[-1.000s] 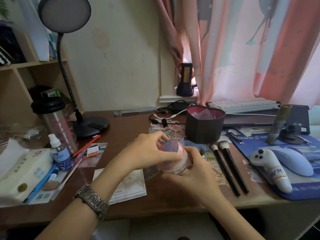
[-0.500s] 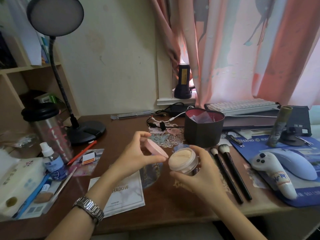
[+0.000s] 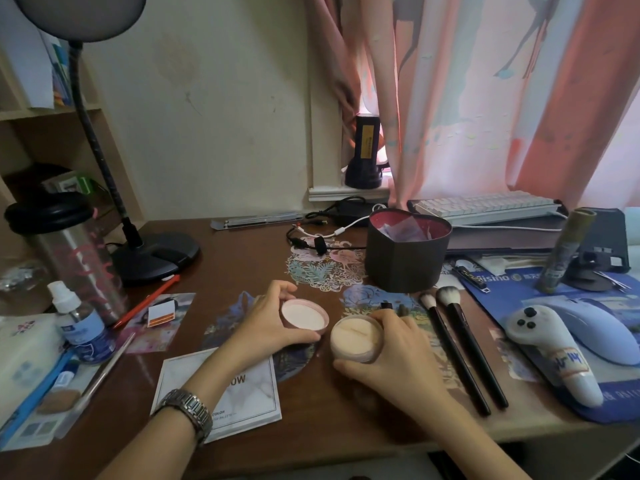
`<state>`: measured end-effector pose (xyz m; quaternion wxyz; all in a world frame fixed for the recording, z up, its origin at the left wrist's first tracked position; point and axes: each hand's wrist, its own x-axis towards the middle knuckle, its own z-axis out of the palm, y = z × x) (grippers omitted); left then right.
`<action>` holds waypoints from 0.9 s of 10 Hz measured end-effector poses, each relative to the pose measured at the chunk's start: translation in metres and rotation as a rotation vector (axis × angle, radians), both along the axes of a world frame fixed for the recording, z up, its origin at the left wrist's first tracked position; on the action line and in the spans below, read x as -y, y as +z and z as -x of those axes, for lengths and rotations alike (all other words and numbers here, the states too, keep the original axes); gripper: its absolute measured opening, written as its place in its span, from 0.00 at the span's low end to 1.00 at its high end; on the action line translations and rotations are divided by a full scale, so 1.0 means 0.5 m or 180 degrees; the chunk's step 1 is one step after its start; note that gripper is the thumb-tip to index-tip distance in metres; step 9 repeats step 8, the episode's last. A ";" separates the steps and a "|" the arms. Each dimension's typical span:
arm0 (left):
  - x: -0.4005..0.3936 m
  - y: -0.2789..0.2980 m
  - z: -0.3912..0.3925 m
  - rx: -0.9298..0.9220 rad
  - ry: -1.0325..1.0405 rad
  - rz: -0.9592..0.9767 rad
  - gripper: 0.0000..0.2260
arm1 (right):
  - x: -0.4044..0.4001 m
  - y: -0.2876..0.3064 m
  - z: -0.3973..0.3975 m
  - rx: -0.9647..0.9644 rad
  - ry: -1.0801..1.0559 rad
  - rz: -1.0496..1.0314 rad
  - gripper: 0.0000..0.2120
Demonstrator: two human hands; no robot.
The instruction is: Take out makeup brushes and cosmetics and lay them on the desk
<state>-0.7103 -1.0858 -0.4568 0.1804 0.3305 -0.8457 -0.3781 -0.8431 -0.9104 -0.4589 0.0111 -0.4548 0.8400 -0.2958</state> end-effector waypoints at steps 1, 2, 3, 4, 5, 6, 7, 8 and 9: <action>0.008 -0.013 -0.002 0.0208 0.0030 0.0212 0.36 | 0.007 -0.005 0.004 -0.0236 0.0022 0.0043 0.37; 0.011 -0.015 -0.003 0.0371 0.0069 0.0368 0.38 | 0.013 -0.010 0.004 -0.0405 0.0061 0.0014 0.38; 0.011 -0.015 -0.003 0.0449 0.0073 0.0444 0.40 | 0.015 -0.015 -0.001 -0.0552 0.0104 -0.0024 0.41; 0.010 -0.013 -0.003 0.0505 0.0059 0.0441 0.42 | 0.014 -0.022 -0.005 -0.0646 0.0153 -0.0160 0.43; 0.010 -0.014 -0.005 0.0552 0.0009 0.0410 0.44 | 0.014 -0.026 -0.006 -0.0706 0.0165 -0.0251 0.42; 0.012 -0.012 -0.006 0.0749 0.0038 0.0397 0.48 | 0.015 -0.026 -0.004 -0.0837 0.0145 -0.0296 0.42; 0.005 -0.004 -0.007 0.0881 -0.0004 0.0337 0.52 | 0.016 -0.013 -0.003 -0.0726 0.0280 -0.0386 0.45; -0.017 0.035 -0.014 0.0742 0.0007 0.0606 0.44 | 0.006 0.025 0.004 -0.0307 0.0446 -0.0352 0.42; -0.017 0.035 -0.014 0.0742 0.0007 0.0606 0.44 | 0.006 0.025 0.004 -0.0307 0.0446 -0.0352 0.42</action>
